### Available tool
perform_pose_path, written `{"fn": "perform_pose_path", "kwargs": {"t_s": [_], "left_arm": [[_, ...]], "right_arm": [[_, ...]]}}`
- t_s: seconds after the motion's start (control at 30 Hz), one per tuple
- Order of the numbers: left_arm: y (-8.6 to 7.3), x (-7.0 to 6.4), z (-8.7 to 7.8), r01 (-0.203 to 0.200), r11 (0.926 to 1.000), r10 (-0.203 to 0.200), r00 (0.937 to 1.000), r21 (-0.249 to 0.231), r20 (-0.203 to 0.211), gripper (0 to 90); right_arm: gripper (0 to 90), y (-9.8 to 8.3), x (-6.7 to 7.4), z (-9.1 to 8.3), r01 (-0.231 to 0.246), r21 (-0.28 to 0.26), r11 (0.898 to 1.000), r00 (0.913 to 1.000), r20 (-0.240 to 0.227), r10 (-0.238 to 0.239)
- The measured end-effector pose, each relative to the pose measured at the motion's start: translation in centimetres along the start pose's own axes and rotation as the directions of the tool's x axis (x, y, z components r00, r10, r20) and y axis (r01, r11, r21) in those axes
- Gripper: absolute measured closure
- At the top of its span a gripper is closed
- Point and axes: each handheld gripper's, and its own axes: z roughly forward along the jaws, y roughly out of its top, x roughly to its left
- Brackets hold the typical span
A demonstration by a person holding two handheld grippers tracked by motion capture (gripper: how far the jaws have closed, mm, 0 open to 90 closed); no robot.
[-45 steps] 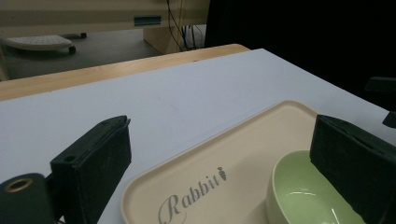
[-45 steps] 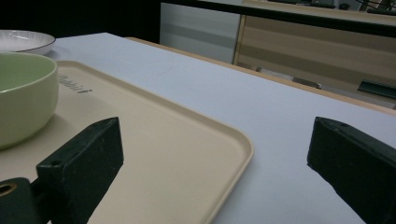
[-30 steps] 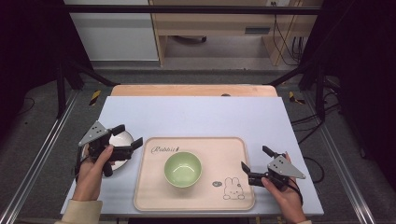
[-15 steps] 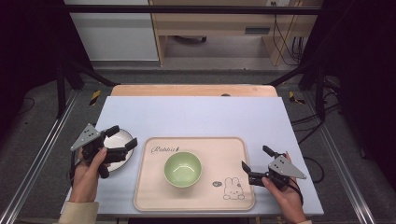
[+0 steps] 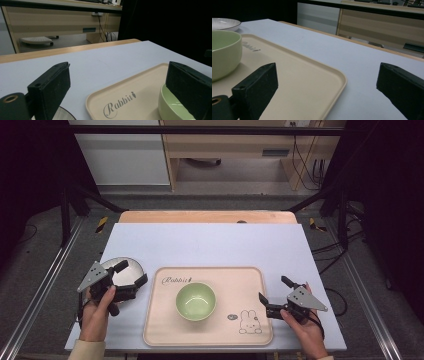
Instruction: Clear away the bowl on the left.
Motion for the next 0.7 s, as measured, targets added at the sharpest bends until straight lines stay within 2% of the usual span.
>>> {"fn": "perform_pose_path", "kwargs": {"t_s": [0.23,0.43,0.47,0.53,0.7], "left_arm": [[-1.7,-0.3,-0.1,-0.014,0.9999,0.014,0.9999,0.000,0.005,5.4],[-2.6,-0.5,0.0,-0.036,0.9993,0.035,0.9985,0.007,0.042,5.4],[-2.7,-0.6,0.1,-0.027,0.9996,0.027,0.9985,0.004,0.047,5.3],[-2.9,-0.7,0.3,-0.040,0.9990,0.039,0.9980,0.020,0.050,5.2],[-3.6,-0.8,0.7,-0.034,0.9984,0.032,0.9978,0.045,0.059,5.3]], "right_arm": [[3.8,0.0,0.0,0.0,0.003,-0.001,1.000,1.0000,0.001,-0.003],[3.8,0.0,0.0,0.0,0.002,-0.001,1.000,1.0000,0.003,-0.002],[3.8,0.0,0.0,0.0,0.002,-0.001,1.000,1.0000,0.003,-0.002],[3.8,0.0,0.0,-0.1,0.002,-0.002,1.000,1.0000,0.003,-0.002],[3.7,0.0,0.0,-0.1,0.004,-0.002,1.000,1.0000,0.003,-0.004]]}}
